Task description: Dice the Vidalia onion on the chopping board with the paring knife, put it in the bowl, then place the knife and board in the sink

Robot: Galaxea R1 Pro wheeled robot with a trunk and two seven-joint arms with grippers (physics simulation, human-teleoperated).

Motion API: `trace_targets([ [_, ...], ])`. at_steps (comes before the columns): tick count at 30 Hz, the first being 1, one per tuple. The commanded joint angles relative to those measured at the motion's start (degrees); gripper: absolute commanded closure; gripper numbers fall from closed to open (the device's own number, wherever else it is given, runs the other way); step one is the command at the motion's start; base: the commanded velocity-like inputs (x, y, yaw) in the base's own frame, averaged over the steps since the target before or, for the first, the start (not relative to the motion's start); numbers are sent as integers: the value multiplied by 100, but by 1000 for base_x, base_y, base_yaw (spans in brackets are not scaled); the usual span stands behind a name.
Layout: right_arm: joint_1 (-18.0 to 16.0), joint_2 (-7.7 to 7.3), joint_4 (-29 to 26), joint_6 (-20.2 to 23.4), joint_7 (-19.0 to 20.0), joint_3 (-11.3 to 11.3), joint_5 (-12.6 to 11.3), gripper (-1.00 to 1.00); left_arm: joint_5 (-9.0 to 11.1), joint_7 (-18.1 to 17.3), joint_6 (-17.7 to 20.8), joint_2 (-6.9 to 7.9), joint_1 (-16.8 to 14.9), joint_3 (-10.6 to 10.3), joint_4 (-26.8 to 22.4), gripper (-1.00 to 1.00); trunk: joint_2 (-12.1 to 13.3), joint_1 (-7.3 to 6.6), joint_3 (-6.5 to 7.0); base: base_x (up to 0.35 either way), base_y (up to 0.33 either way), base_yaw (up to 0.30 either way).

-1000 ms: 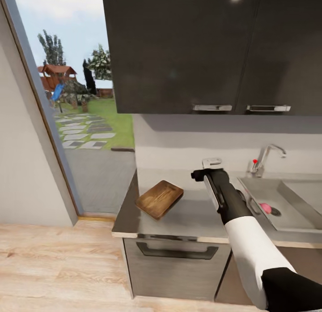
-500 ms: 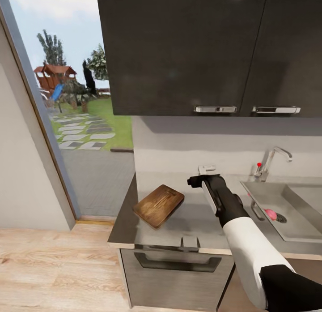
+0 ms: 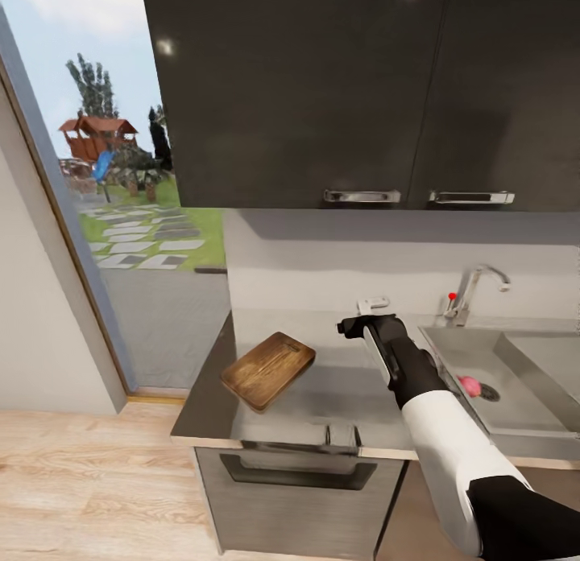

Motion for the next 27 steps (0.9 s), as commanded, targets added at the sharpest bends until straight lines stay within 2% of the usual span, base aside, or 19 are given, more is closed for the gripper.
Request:
trace_targets([
  [1, -5, -1, -6, 32, 8, 9, 53, -100, 4, -6, -11, 0, -1, 6, -5, -100, -12, 4, -13, 0, -279, 0],
  [11, -4, 1, 1, 31, 8, 9, 50, -100, 4, -6, -12, 4, -1, 6, -5, -100, -12, 4, -13, -8, -89, 0],
  [21, 1, -48, 7, -1, 17, 6, 49, -100, 4, -6, -10, -17, -1, -2, 2, -100, -12, 4, -13, -128, -236, 0],
  [23, 1, -64, 22, -142, 36, 3, 48, -100, 4, -6, -11, -15, -1, -2, 3, -100, -12, 4, -13, -42, -86, 0],
  [27, 11, -90, 176, -720, 266, -4, 62, -100, 4, -6, -54, -7, -1, -7, 4, -100, -12, 4, -13, -14, -29, 0],
])
